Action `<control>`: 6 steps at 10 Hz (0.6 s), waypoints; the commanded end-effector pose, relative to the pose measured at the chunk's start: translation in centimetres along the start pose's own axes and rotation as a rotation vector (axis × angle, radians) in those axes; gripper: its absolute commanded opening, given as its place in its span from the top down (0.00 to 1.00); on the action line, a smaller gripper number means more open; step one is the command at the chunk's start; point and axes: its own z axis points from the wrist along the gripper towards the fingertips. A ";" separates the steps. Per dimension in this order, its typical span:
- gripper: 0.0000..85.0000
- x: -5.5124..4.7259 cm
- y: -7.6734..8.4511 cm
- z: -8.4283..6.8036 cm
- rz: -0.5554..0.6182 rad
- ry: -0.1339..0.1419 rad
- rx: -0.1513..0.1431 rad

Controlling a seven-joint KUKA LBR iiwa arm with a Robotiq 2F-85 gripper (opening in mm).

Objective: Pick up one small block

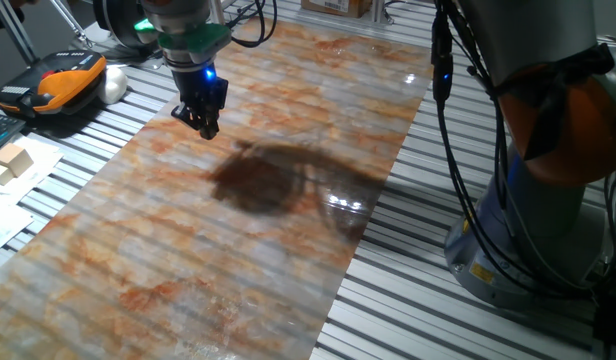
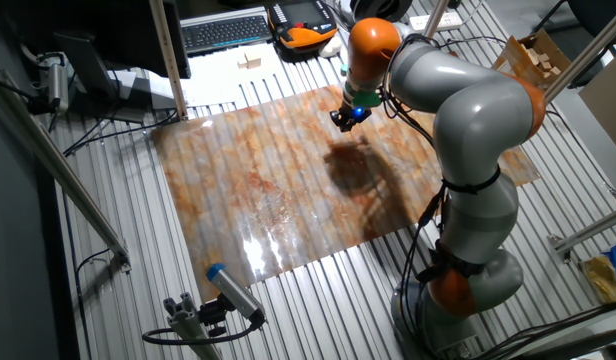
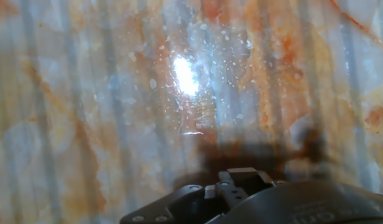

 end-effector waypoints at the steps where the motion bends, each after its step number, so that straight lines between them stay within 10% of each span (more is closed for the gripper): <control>1: 0.80 0.0 0.0 0.0 -0.004 -0.001 0.010; 6: 0.80 0.1 0.0 -0.1 0.002 -0.009 0.016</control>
